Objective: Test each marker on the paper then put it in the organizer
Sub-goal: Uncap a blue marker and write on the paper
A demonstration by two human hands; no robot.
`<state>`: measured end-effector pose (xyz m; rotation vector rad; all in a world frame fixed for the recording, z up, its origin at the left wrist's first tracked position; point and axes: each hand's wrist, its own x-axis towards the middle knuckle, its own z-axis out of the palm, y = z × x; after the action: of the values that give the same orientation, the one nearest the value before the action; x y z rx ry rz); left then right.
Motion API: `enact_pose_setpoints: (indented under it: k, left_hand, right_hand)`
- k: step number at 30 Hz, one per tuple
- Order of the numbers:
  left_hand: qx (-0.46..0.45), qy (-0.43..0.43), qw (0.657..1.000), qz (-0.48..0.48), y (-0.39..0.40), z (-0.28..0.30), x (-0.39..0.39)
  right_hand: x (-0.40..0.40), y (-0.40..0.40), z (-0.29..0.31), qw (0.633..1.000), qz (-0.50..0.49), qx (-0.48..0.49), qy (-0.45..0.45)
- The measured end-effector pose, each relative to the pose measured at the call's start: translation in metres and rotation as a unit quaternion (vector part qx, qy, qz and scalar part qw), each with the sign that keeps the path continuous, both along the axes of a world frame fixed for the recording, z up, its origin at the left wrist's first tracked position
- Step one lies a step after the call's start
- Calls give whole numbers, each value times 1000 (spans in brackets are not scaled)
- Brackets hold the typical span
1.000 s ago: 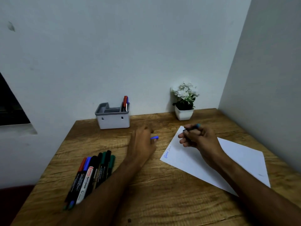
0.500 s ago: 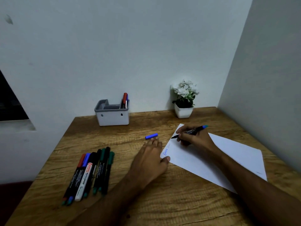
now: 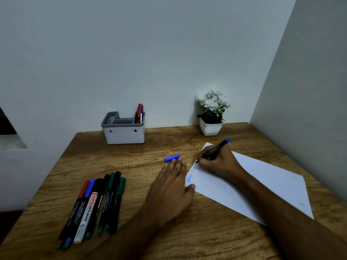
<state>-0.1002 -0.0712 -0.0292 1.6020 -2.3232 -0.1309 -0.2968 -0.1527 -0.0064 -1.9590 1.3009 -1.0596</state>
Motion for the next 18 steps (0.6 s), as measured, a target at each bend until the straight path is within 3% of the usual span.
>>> enact_pose_setpoints:
  k: [18]
  left_hand:
    - [13,5,1000,0,-1,2,0]
  right_hand:
    - [3,0,-3,999,15,-18,29]
